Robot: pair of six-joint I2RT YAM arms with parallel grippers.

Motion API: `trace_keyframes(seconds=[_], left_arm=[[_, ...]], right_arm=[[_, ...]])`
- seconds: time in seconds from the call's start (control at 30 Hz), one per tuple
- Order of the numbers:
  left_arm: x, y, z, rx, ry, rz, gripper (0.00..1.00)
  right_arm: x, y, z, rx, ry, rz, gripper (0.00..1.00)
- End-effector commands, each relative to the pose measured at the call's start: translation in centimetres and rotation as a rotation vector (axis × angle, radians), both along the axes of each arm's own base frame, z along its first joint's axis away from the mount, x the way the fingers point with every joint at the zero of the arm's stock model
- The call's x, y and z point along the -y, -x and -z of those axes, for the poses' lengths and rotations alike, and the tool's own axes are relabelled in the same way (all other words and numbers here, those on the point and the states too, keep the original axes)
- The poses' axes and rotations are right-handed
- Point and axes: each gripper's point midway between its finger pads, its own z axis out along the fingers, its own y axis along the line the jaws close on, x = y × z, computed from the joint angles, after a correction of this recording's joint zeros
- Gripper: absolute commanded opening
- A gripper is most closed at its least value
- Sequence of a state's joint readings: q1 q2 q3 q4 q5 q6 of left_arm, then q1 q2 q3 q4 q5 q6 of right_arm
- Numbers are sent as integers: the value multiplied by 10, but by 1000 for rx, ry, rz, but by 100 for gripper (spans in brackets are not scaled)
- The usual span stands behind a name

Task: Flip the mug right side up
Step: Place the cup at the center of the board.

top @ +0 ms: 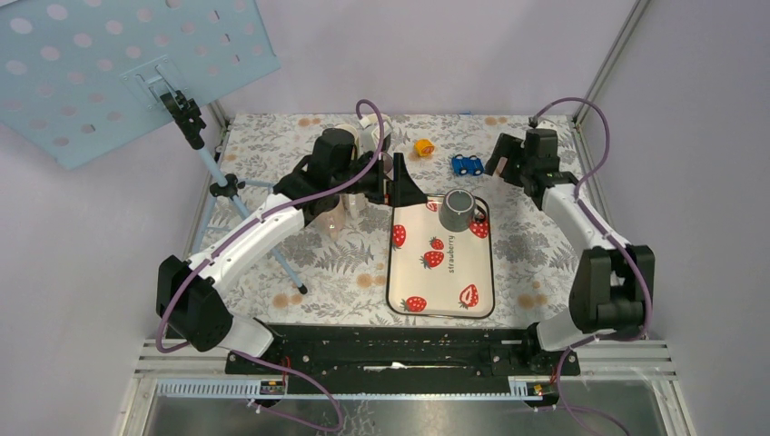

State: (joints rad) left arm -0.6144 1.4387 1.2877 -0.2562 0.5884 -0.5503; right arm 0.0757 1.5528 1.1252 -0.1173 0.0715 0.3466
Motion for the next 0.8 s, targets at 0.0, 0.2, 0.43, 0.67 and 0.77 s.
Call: trace_keyframes(seconds=[0.0, 0.2, 0.43, 0.67, 0.77], left_arm=[[-3, -1, -24, 81, 24, -11, 99], [-4, 1, -27, 89, 28, -11, 99], [-8, 3, -27, 94, 23, -15, 99], [-9, 4, -27, 96, 26, -16, 99], [-10, 4, -28, 99, 28, -18, 99]], right_arm=[[-46, 16, -22, 81, -91, -283, 100], [-80, 18, -6, 51, -128, -433, 100], [-106, 27, 26, -29, -93, -491, 100], [-121, 43, 40, -78, -132, -487, 100], [-128, 56, 43, -112, -157, -452, 100]])
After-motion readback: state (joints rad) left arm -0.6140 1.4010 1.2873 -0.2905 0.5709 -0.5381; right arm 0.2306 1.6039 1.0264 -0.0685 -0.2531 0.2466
